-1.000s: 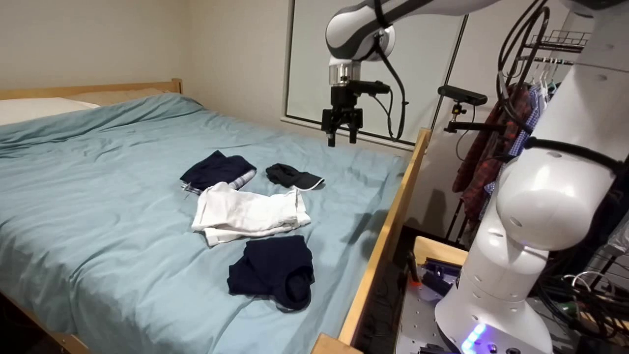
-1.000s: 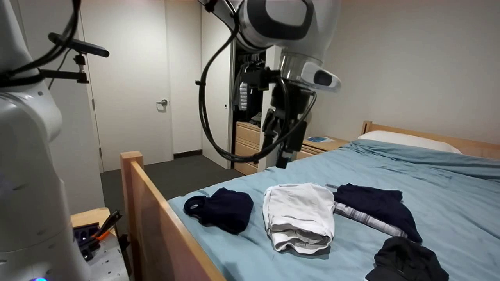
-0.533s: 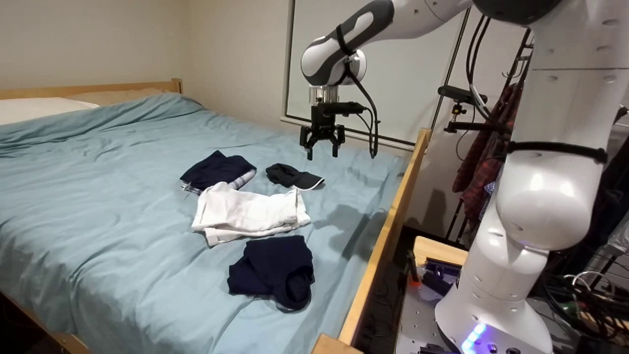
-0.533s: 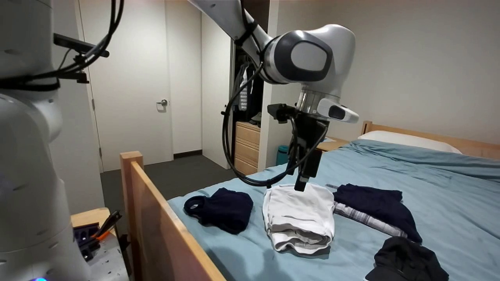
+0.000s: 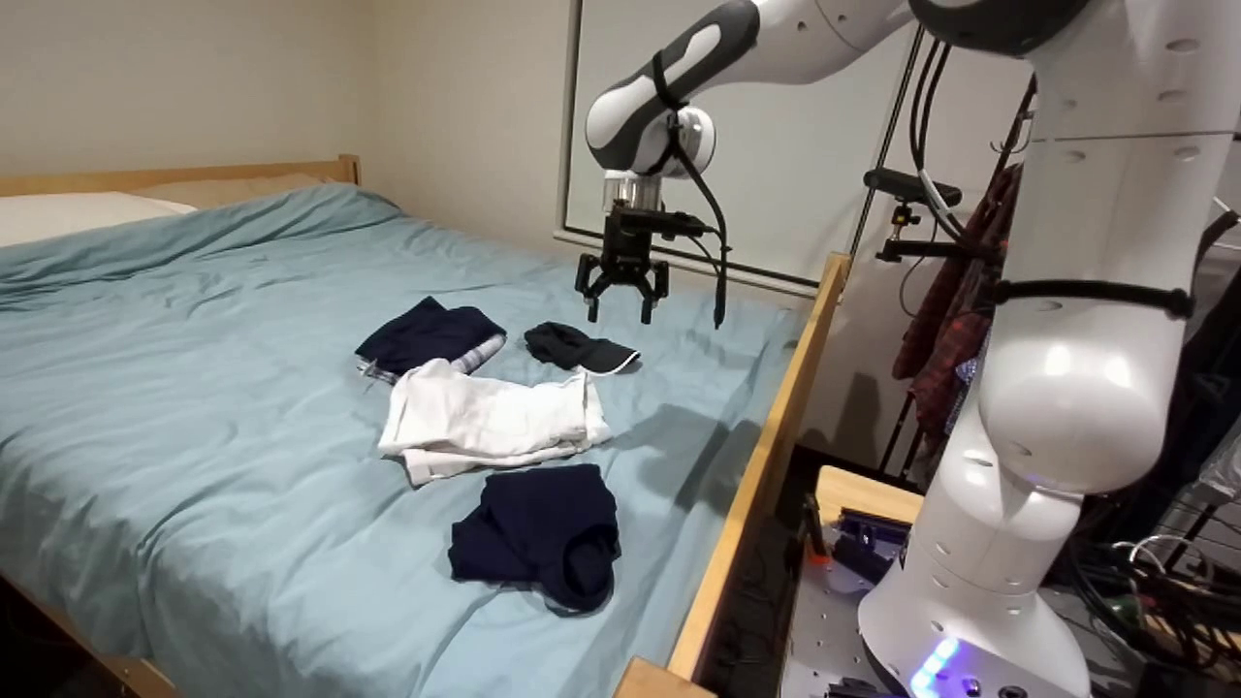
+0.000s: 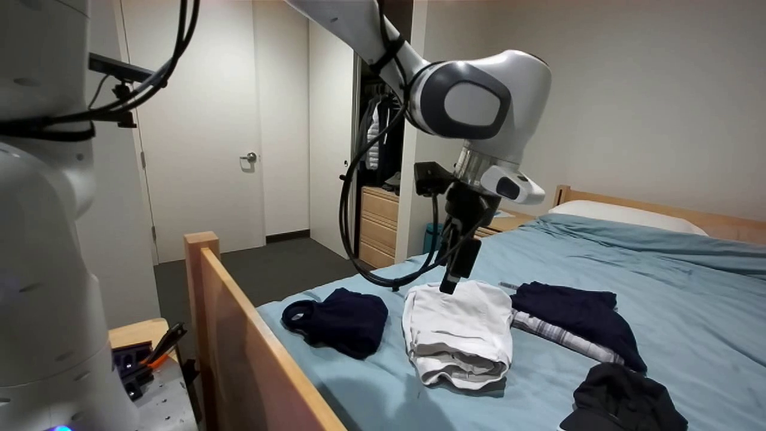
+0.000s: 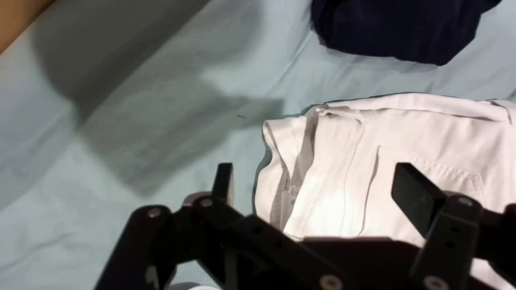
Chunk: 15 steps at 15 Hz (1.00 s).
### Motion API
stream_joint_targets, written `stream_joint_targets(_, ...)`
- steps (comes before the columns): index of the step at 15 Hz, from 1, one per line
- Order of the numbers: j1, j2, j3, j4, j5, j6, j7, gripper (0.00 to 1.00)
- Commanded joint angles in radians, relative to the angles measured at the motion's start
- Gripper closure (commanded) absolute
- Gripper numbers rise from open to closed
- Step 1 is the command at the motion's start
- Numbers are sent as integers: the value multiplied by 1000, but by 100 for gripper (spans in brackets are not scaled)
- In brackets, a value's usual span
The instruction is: Fold the white object once
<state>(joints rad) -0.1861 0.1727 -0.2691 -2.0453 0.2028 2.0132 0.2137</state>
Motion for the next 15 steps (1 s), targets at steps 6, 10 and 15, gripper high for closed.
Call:
stream_joint_targets(6, -32, 187, 5, 18, 152, 196, 276, 0)
stream_joint_targets(10, -30, 304, 8, 44, 168, 287, 325, 0)
stream_joint_targets(15, -39, 410, 23, 131, 151, 311, 280, 0)
